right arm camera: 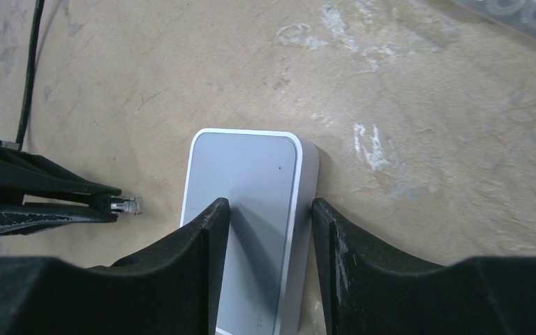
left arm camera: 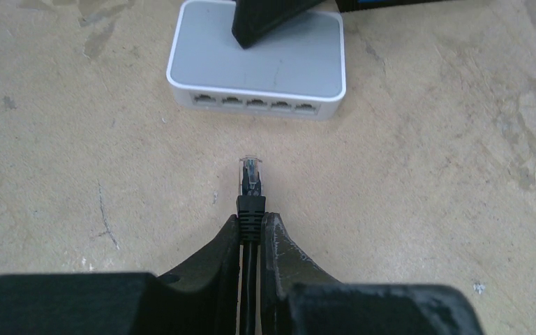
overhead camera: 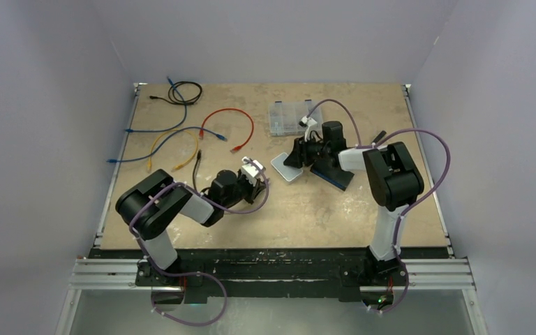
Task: Insert the plug into the switch port
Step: Insert the connector into the switch port.
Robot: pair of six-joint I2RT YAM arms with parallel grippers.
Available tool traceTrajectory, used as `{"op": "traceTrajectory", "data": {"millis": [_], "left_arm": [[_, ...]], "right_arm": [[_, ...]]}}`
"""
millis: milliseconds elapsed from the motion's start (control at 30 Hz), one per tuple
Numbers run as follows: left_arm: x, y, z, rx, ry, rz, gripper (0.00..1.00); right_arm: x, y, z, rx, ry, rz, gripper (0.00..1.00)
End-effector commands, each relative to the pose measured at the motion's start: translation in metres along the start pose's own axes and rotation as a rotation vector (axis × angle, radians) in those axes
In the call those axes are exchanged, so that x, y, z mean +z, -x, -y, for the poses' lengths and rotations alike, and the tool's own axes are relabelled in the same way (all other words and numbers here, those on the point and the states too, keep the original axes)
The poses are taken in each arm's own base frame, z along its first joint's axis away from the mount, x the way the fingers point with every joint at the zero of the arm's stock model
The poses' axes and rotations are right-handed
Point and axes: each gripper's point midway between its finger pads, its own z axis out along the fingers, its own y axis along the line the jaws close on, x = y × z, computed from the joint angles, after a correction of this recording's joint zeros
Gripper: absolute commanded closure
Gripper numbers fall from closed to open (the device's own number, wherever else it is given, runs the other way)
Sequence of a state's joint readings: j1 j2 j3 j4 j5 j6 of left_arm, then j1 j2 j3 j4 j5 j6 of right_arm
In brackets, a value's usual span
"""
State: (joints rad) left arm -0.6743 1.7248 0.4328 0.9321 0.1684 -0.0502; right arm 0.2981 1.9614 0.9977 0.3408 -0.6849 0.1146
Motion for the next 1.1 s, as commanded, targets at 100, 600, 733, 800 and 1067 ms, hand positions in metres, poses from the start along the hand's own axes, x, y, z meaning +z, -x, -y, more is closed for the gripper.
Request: {"op": "traceTrajectory", "data": {"millis": [100, 600, 733, 800, 1067], "left_arm": [[0.006, 0.026, -0.009, -0.084, 0.052, 0.154, 1.0], [0.015, 0.014, -0.02, -0.115, 0.1, 0.158, 1.0], [0.021, 0.014, -0.019, -0.129, 0.088, 0.158, 1.0], [0.024, 0.013, -0.017, -0.139, 0.077, 0.157, 1.0], [0.028, 0.011, -0.017, -0.169, 0.077, 0.165, 1.0]], "right_arm": [[0.008, -0.001, -0.018, -0.035, 0.089, -0.037, 0.52], [0.01, -0.004, -0.02, -0.039, 0.096, -0.046, 0.51], [0.01, -0.003, -0.021, -0.041, 0.096, -0.047, 0.51], [0.01, -0.003, -0.021, -0.042, 0.095, -0.045, 0.51], [0.011, -0.003, -0.021, -0.039, 0.096, -0.043, 0.51]]}}
